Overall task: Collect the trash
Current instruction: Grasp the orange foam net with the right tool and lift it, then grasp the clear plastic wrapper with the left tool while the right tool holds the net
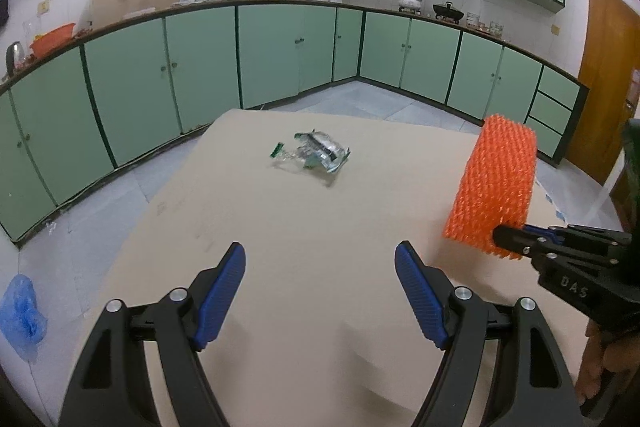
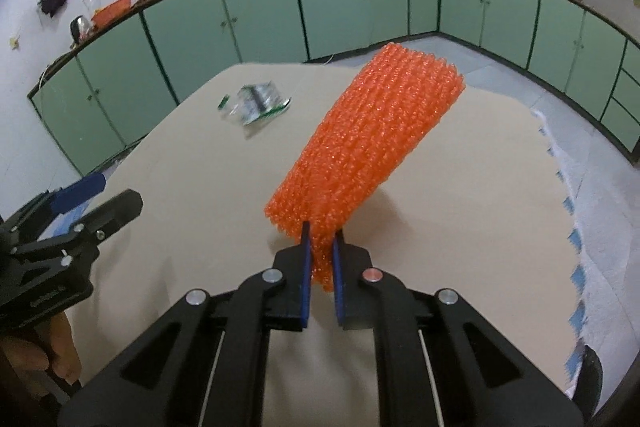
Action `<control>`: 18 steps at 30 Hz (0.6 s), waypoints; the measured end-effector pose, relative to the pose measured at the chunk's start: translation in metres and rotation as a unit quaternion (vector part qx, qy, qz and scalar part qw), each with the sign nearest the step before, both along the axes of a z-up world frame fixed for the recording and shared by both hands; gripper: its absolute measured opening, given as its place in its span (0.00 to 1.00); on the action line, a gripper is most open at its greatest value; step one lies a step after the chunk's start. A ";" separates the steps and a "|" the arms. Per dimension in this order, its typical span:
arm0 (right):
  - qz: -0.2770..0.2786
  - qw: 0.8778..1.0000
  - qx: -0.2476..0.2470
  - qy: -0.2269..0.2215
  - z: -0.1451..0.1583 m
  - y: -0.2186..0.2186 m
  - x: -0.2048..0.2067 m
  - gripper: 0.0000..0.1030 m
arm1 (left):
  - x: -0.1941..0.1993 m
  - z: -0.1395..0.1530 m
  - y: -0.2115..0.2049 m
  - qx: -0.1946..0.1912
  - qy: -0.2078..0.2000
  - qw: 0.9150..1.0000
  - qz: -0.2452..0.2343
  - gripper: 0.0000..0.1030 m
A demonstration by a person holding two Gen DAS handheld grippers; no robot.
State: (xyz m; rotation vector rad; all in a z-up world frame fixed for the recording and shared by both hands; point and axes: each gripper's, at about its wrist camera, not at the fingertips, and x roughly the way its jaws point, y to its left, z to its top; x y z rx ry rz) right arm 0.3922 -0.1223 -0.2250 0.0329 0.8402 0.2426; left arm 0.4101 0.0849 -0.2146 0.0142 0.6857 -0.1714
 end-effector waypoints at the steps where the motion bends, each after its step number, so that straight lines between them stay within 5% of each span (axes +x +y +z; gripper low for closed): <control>1: -0.001 1.000 -0.002 0.000 0.000 -0.002 0.004 0.08 | 0.004 0.000 -0.004 0.001 0.000 1.000 -0.002 0.73; 18: -0.030 0.999 0.018 0.010 -0.013 -0.044 0.136 0.08 | 0.131 -0.021 -0.046 0.035 0.023 0.999 -0.002 0.73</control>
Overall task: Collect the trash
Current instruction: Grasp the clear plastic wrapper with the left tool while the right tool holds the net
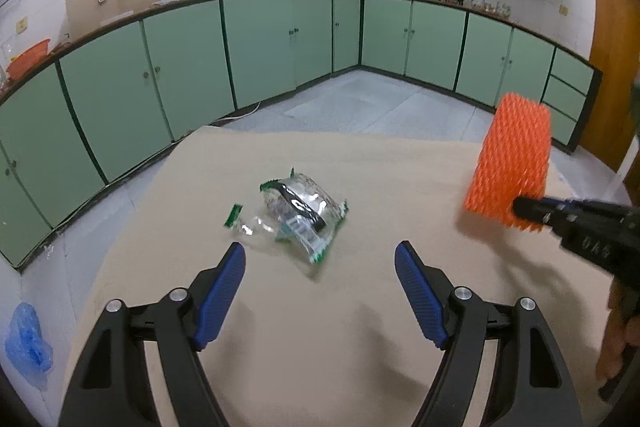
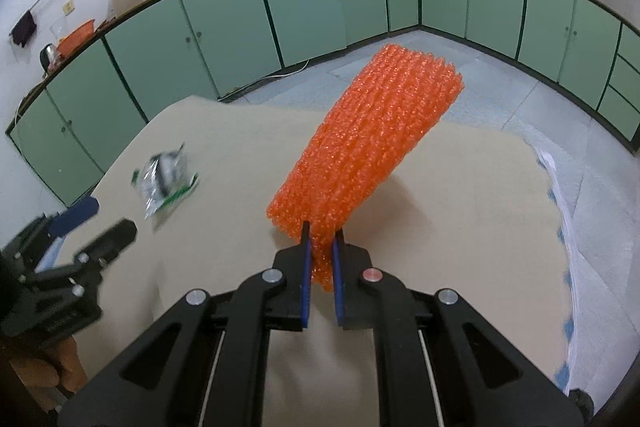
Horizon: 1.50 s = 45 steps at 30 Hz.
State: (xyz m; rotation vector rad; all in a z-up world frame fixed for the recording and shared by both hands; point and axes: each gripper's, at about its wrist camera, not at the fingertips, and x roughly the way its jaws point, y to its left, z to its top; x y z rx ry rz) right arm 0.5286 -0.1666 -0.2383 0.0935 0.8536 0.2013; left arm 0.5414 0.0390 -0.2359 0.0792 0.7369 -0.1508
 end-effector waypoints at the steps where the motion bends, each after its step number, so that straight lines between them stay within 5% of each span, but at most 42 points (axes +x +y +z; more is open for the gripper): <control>1: 0.001 1.000 0.002 -0.001 0.000 -0.001 0.005 0.08 | 0.005 -0.002 0.000 0.002 0.003 1.000 0.002 0.73; 10: 0.013 1.000 0.006 0.001 -0.008 0.006 0.028 0.08 | 0.056 -0.024 0.002 0.017 0.047 0.998 0.026 0.71; 11: 0.014 1.000 0.007 0.003 -0.010 0.007 0.028 0.08 | 0.062 -0.029 0.004 0.007 0.064 0.998 0.024 0.63; 13: 0.015 1.000 0.008 0.004 -0.011 0.008 0.027 0.08 | 0.062 -0.031 0.007 -0.011 0.071 0.997 0.015 0.22; 16: 0.018 1.000 0.010 0.006 -0.011 0.009 0.024 0.08 | 0.058 -0.030 0.011 -0.031 0.071 0.997 0.006 0.06; 29: 0.008 1.000 0.010 -0.014 0.031 -0.003 -0.020 0.08 | 0.002 0.021 0.007 -0.043 0.024 0.999 -0.010 0.03; 45: -0.034 0.998 0.008 -0.050 0.102 -0.046 -0.163 0.08 | -0.120 0.095 -0.040 -0.047 -0.014 0.998 -0.050 0.03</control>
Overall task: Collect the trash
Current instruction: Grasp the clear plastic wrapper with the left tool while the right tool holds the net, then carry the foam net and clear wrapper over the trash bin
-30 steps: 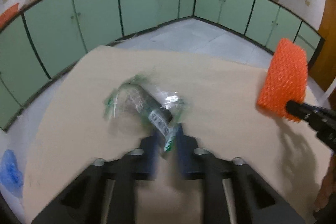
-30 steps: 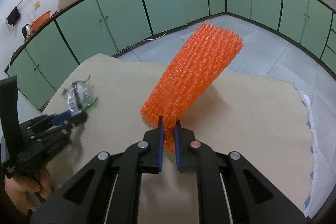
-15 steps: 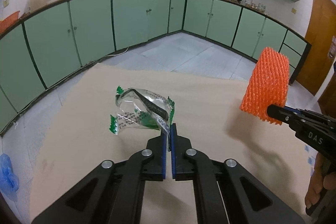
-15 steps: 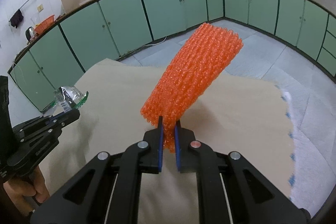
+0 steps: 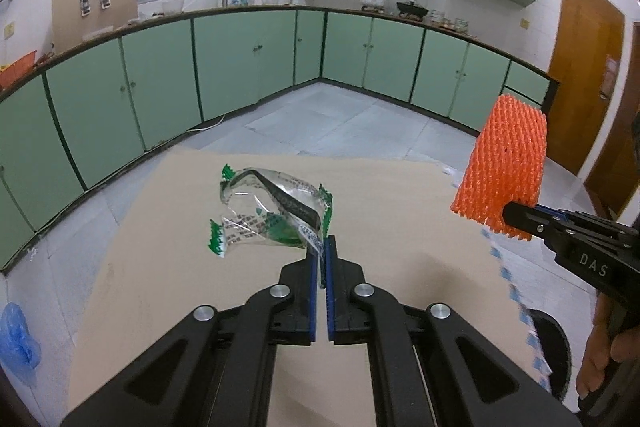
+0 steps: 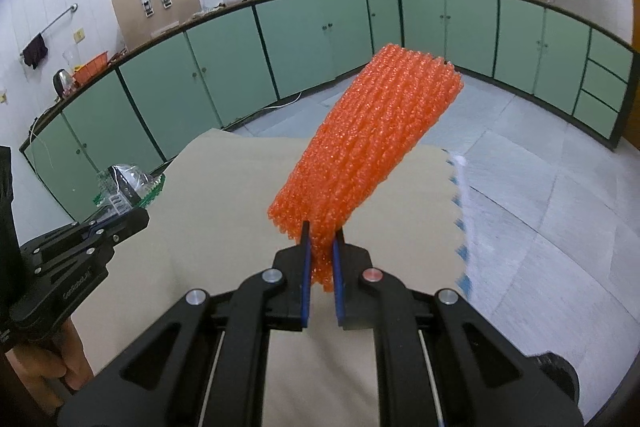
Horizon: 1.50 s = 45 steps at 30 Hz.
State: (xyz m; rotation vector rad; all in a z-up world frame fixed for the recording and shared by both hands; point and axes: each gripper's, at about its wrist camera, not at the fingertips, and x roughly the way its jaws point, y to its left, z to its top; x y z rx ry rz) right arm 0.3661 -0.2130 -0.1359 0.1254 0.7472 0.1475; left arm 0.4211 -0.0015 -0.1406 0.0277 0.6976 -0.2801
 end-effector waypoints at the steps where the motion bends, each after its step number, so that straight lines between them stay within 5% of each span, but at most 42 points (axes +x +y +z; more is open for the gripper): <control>1: -0.003 1.000 0.000 -0.001 0.003 -0.004 -0.012 0.08 | -0.010 0.003 -0.003 -0.002 0.000 1.000 -0.002 0.03; 13: -0.059 0.998 -0.022 -0.001 0.003 -0.061 -0.142 0.08 | -0.104 0.021 -0.039 0.006 -0.009 0.999 -0.036 0.03; 25: -0.166 0.984 -0.046 0.046 -0.038 -0.163 -0.257 0.08 | -0.177 0.003 -0.146 0.007 0.005 0.986 -0.166 0.03; 31: -0.223 0.970 -0.031 0.090 -0.080 -0.216 -0.292 0.08 | -0.208 -0.023 -0.225 0.006 0.026 0.968 -0.251 0.03; 39: -0.258 0.956 -0.005 0.138 -0.133 -0.257 -0.299 0.08 | -0.229 -0.072 -0.320 0.005 0.066 0.933 -0.354 0.03; 45: -0.262 0.950 0.009 0.167 -0.166 -0.278 -0.290 0.08 | -0.228 -0.118 -0.364 0.016 0.093 0.921 -0.378 0.04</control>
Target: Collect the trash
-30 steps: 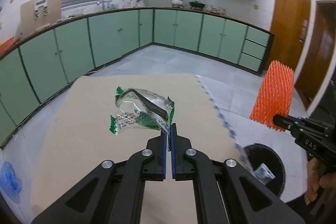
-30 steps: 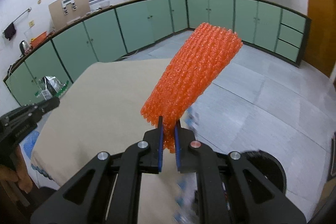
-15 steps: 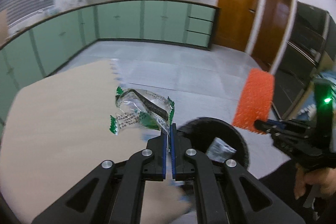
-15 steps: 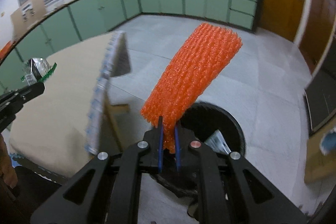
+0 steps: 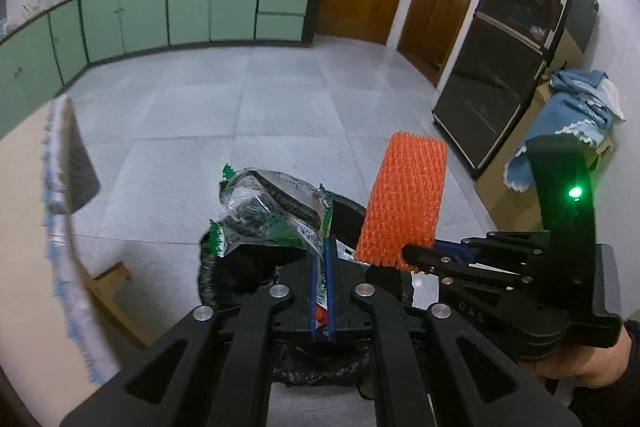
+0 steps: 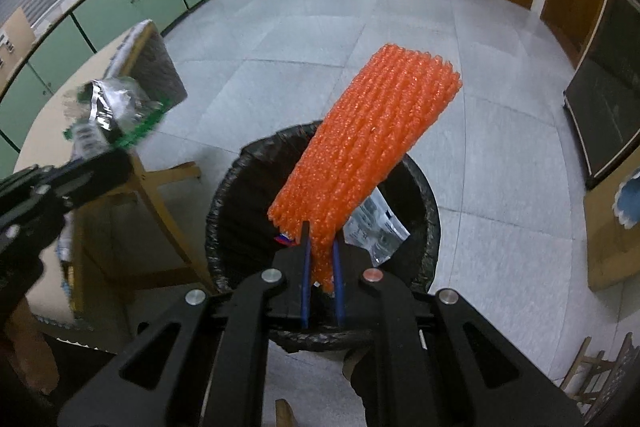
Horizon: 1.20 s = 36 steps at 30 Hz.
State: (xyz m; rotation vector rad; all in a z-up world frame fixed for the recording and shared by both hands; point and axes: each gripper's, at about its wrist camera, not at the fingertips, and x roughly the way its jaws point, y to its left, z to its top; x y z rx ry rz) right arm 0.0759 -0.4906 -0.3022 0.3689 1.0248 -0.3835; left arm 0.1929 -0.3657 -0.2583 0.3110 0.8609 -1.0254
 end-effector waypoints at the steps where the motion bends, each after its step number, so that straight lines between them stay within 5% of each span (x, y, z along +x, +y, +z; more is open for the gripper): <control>1: -0.002 1.000 0.004 0.005 -0.006 -0.005 0.002 0.08 | 0.001 -0.005 -0.004 0.005 0.002 1.000 -0.002 0.04; 9: -0.005 0.999 0.025 0.040 -0.033 -0.021 0.005 0.17 | 0.019 -0.056 -0.028 0.045 0.027 0.999 -0.011 0.19; 14: -0.013 0.999 0.029 0.036 -0.033 -0.024 0.007 0.27 | 0.019 -0.061 -0.033 0.053 0.020 0.998 -0.008 0.25; 21: -0.019 0.999 0.025 0.030 -0.029 -0.025 0.002 0.33 | 0.016 -0.062 -0.028 0.063 0.013 0.998 0.001 0.47; 30: -0.023 1.000 0.005 0.009 -0.005 -0.017 -0.012 0.44 | 0.003 -0.030 0.009 0.068 -0.027 0.997 0.036 0.59; 36: -0.013 1.000 -0.018 -0.022 0.039 0.013 -0.033 0.55 | -0.009 0.015 0.049 0.052 -0.058 0.994 0.074 0.63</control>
